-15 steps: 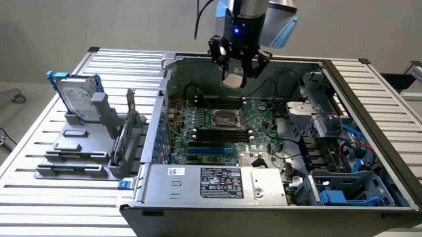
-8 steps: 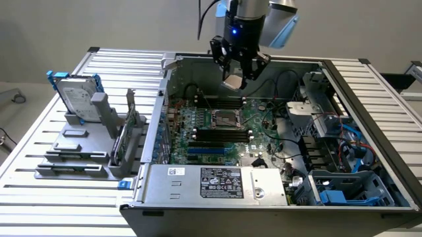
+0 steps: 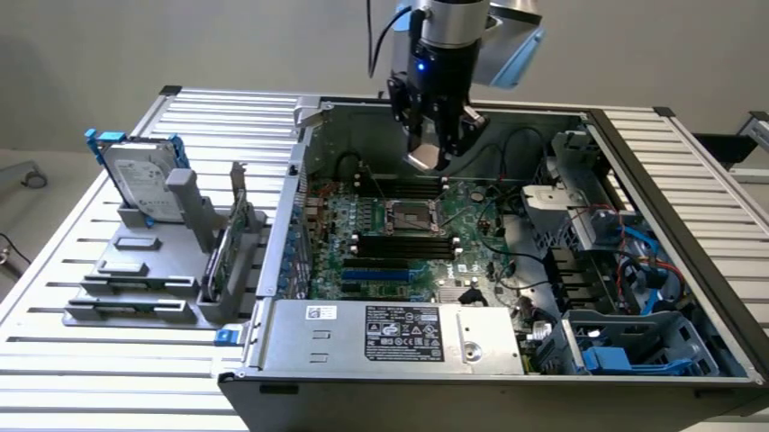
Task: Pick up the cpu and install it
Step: 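Place the cpu into insertion slot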
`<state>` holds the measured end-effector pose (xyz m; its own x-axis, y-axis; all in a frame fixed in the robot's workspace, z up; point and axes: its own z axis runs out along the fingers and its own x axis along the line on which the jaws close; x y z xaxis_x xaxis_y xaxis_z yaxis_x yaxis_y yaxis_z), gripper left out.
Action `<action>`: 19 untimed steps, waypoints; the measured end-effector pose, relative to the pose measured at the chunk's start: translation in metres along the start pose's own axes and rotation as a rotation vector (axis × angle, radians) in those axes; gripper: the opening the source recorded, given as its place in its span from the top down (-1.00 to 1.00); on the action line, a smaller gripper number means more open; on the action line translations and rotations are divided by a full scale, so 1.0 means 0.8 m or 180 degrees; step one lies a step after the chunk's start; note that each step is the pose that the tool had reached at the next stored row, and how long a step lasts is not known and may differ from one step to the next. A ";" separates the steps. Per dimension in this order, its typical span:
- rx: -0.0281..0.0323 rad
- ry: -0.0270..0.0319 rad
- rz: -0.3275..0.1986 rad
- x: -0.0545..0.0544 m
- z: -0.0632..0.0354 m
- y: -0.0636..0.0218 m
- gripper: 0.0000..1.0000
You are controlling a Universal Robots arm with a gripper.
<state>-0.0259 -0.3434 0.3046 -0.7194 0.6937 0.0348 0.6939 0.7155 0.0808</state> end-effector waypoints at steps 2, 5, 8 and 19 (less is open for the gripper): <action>-0.0004 -0.0009 0.0116 0.000 0.002 0.000 -0.09; -0.0010 -0.0023 0.0287 0.000 0.003 0.000 -0.09; -0.0017 -0.0037 0.0461 0.000 0.004 0.000 -0.09; -0.0039 -0.0088 0.1092 0.000 0.011 -0.001 -0.09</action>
<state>-0.0258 -0.3434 0.2958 -0.4430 0.8959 0.0349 0.8947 0.4392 0.0810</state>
